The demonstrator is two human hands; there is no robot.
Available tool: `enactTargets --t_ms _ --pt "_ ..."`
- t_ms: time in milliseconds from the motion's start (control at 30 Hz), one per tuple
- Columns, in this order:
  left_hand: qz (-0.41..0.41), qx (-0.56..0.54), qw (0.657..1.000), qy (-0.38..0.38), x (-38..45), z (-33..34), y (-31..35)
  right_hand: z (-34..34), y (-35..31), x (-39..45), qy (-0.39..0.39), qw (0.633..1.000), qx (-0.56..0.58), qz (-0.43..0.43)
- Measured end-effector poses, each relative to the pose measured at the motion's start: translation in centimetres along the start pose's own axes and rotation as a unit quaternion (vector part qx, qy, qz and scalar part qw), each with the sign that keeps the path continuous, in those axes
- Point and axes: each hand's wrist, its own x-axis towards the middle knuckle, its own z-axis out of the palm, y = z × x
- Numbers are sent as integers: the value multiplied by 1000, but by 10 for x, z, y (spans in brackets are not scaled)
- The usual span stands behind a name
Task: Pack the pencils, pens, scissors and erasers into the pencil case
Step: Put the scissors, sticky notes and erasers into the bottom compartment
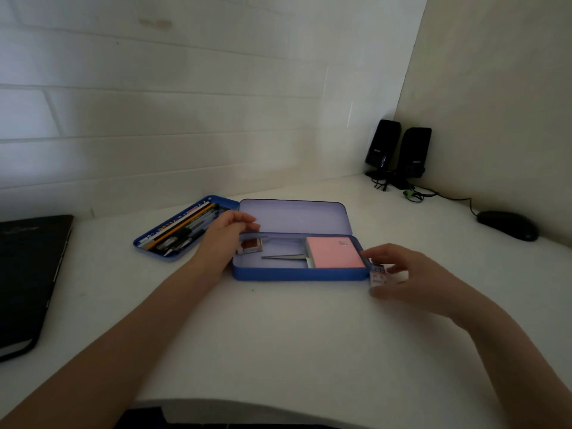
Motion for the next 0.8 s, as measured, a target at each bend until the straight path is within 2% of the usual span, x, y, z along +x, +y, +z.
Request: enactTargets --t_ms 133,267,333,433,533,700,800 --pt "0 3 1000 -6 -2 -1 0 4 2 0 39 999 16 27" --pt "2 14 1000 -9 -2 -2 0 1 3 1 173 984 35 8" --pt "5 21 1000 -7 -1 -2 0 2 -7 2 202 977 55 -22" --pt "3 22 1000 -7 -1 -1 0 14 -32 8 177 973 125 -82" --pt "3 27 1000 -7 -1 -1 0 35 -63 18 93 967 193 -141" --pt "1 32 999 -7 3 -2 -2 67 -103 43 10 972 67 -223" --pt "-1 34 999 -8 4 -3 -2 81 -111 54 -23 973 27 -229"
